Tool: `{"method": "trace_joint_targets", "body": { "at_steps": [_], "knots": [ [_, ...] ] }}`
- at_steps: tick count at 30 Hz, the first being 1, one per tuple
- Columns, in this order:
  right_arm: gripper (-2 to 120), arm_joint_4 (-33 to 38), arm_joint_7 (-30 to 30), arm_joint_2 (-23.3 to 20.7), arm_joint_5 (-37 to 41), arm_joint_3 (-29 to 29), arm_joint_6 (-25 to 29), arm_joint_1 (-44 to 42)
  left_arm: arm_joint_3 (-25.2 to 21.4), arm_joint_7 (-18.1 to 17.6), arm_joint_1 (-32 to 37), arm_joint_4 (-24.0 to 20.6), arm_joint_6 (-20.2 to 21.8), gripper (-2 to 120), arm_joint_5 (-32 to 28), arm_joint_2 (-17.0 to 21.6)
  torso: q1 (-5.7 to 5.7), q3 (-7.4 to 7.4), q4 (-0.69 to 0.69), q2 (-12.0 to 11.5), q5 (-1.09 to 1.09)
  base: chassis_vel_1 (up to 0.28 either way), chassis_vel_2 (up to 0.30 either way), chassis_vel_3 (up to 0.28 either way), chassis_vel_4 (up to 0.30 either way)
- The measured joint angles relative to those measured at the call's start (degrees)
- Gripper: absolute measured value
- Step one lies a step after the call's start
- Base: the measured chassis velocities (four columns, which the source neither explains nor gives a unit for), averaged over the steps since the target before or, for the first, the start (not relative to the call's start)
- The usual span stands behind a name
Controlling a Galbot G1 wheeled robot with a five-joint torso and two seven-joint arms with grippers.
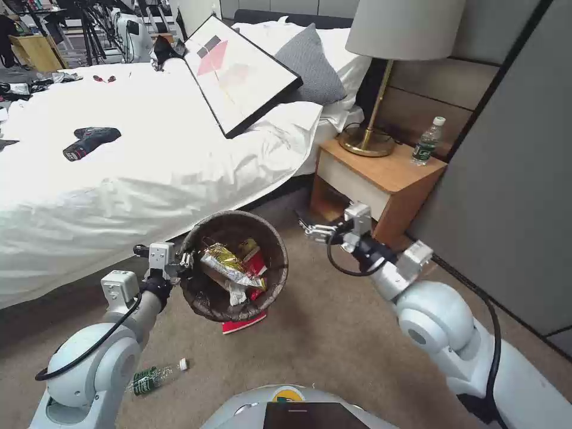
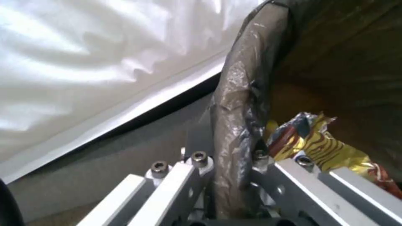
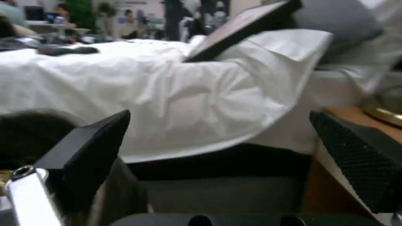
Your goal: Pick up the trash bin, then pick up the garbage from the floor and place it into the trash bin.
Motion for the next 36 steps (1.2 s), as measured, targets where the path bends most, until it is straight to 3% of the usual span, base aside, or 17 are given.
{"method": "trace_joint_targets", "body": {
  "at_steps": [2,8,26,36],
  "knots": [
    [100,0.11,-0.48,2.98,-3.43,4.31,1.97,-5.80,0.00,0.03,0.00,-0.01,-0.02,2,-0.02,-0.06,0.00,0.00,0.02,0.00,0.01,0.000,0.000,0.000,0.000],
    [100,0.37,-1.47,8.51,-10.55,8.51,5.45,-13.04,0.01,0.04,0.01,0.02,-0.04,2,0.00,-0.28,0.00,0.00,0.01,0.00,0.01,0.000,0.000,0.000,0.000],
    [100,-0.11,-1.06,24.79,-27.09,12.08,17.31,-26.71,-0.32,0.09,0.78,-0.03,-0.32,2,0.18,-0.33,0.00,0.00,0.02,0.00,-0.01,0.000,0.000,0.000,0.000],
    [100,-0.41,-0.88,25.79,-27.62,13.74,18.19,-27.71,-0.30,0.14,1.04,-0.25,-0.19,2,0.19,-0.43,0.00,0.00,0.02,0.00,0.00,0.000,0.000,0.000,0.000]
  ]
}}
